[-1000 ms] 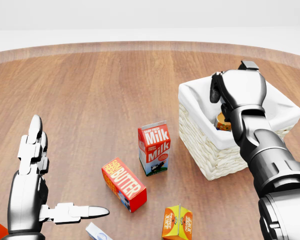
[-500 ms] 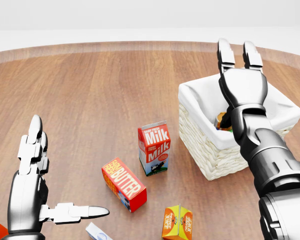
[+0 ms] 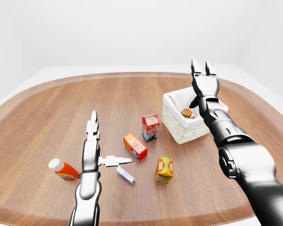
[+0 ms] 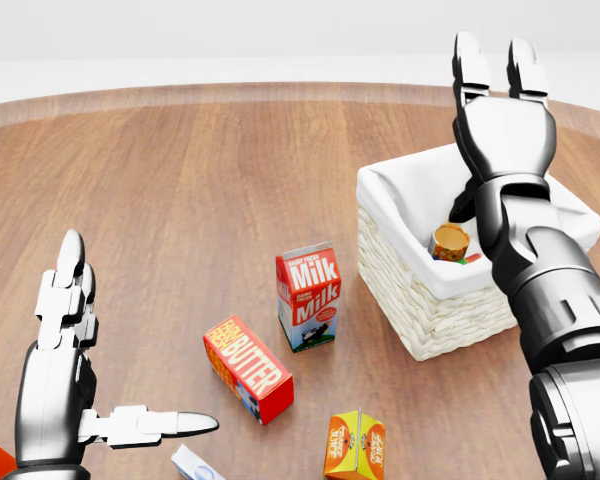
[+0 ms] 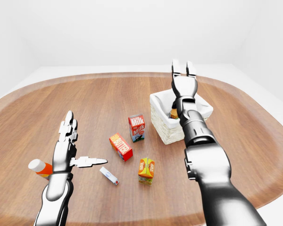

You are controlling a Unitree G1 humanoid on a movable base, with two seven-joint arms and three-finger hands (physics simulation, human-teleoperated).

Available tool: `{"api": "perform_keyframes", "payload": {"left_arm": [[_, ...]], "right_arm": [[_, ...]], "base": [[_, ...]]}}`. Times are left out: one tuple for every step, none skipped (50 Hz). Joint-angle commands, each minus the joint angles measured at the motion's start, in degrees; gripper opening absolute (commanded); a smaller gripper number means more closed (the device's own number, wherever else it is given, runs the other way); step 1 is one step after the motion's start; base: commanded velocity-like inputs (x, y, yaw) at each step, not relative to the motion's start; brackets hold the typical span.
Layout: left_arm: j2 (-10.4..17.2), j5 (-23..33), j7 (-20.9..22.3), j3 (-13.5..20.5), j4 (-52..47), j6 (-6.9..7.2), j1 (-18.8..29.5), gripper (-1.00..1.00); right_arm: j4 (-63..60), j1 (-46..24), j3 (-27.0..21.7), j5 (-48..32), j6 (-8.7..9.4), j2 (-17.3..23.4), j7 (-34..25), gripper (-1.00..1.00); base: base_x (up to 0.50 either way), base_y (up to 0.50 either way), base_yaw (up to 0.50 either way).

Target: Pick up the alphabet soup and the tomato sauce, and put them in the basket.

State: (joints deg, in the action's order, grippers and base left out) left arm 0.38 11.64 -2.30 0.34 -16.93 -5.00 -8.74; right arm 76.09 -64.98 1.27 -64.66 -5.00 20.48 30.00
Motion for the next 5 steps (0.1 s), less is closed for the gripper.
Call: {"api": "perform_keyframes", "payload": {"left_arm": [[0.0,-0.3,0.0,0.1,-0.1,0.0,-0.1,1.0],[0.0,-0.3,0.0,0.1,-0.1,0.0,-0.1,1.0],[0.0,-0.3,0.0,0.1,-0.1,0.0,-0.1,1.0],[0.0,-0.3,0.0,0.1,-0.1,0.0,-0.1,1.0],[0.0,-0.3,-0.1,0.1,-0.1,0.0,-0.1,1.0]], "right_arm": [[-0.9,-2.2,-0.3,0.7,0.0,1.6,0.0,1.0],[-1.0,-2.5,-0.3,0.7,0.0,1.8,0.0,1.0],[-1.1,-2.7,-0.4,0.7,0.0,2.0,0.0,1.0],[-1.2,-3.3,-0.4,0.7,0.0,2.3,0.0,1.0],[-1.3,-3.4,-0.4,0.7,0.0,2.4,0.0,1.0]], "base": [[0.0,0.0,0.0],[0.0,0.0,0.0],[0.0,0.0,0.0],[0.0,0.0,0.0],[0.0,0.0,0.0]]}}
